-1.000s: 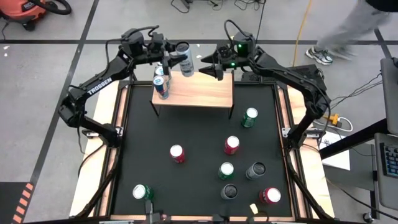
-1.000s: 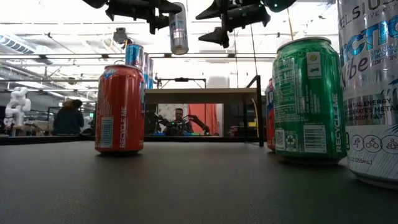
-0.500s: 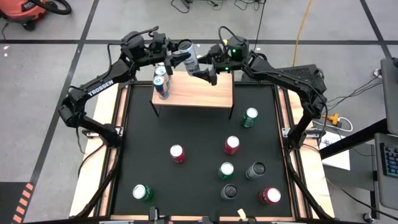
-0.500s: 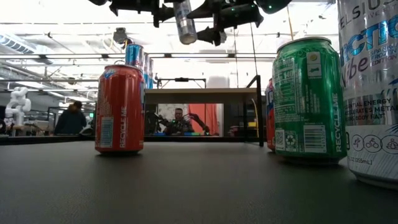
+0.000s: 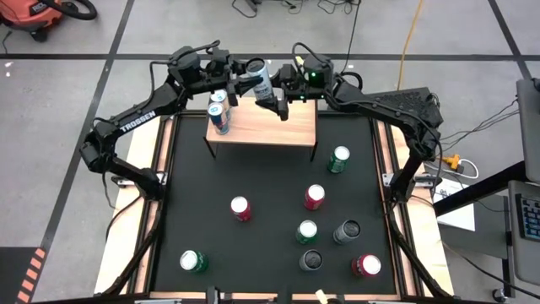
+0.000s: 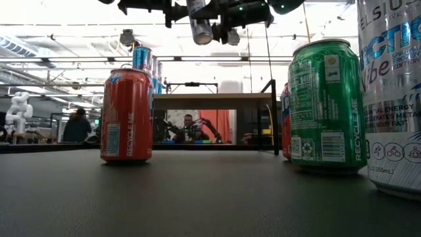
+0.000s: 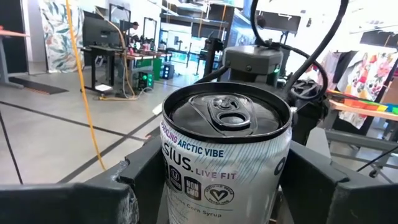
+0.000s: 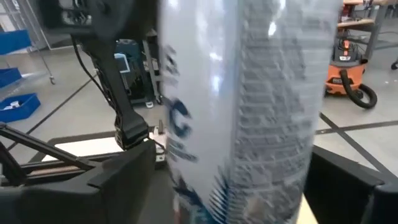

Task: Place canned beverage on shelf
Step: Put the top white-blue soda can on the shelf

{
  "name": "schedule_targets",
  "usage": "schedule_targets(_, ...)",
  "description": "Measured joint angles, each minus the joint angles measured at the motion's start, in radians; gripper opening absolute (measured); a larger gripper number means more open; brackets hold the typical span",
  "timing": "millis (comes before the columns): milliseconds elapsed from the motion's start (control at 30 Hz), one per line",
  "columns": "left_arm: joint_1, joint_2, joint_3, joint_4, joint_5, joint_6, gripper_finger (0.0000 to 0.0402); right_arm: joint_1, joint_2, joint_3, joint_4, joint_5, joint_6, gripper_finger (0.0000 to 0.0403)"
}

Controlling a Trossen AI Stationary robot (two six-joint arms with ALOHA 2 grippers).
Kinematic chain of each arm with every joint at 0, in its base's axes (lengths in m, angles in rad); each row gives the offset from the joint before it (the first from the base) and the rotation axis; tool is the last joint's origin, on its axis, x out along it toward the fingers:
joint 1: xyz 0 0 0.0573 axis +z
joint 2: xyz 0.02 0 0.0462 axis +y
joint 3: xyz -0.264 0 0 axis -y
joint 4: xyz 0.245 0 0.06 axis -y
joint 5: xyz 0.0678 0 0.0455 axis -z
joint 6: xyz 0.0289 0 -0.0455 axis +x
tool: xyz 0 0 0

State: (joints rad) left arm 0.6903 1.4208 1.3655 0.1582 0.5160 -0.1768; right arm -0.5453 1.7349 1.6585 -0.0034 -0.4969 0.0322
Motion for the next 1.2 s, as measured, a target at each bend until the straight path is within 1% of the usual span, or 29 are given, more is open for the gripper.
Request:
schedule_targets(133, 0.000, 0.000, 0.000, 0.000, -0.001, 0.000, 0.0253, 0.000, -0.001, 0.000, -0.001, 0.000, 0.000, 0.0305)
schedule_targets(267, 0.000, 0.000, 0.000, -0.001, -0.001, 0.001, 0.0253, 0.000, -0.001, 0.000, 0.000, 0.000, 0.000, 0.0276)
schedule_targets(500, 0.000, 0.000, 0.000, -0.002, -0.002, 0.001, 0.0254, 0.000, -0.001, 0.000, -0.001, 0.000, 0.000, 0.0241)
schedule_targets(733, 0.000, 0.000, 0.000, -0.002, -0.006, -0.001, 0.0266, 0.000, -0.001, 0.000, -0.001, 0.000, 0.001, 0.0240)
schedule_targets(967, 0.000, 0.000, 0.001, -0.003, -0.032, -0.004, 0.0297, -0.008, -0.001, -0.001, 0.000, 0.000, 0.019, 0.0239)
schedule_targets(1033, 0.001, -0.001, 0.002, -0.002, -0.034, -0.028, 0.0305, -0.012, -0.001, -0.002, 0.009, -0.001, 0.034, 0.0239)
schedule_targets(1200, 0.005, -0.004, 0.002, -0.008, -0.034, -0.051, 0.0314, -0.018, -0.001, -0.002, 0.020, -0.001, 0.038, 0.0239)
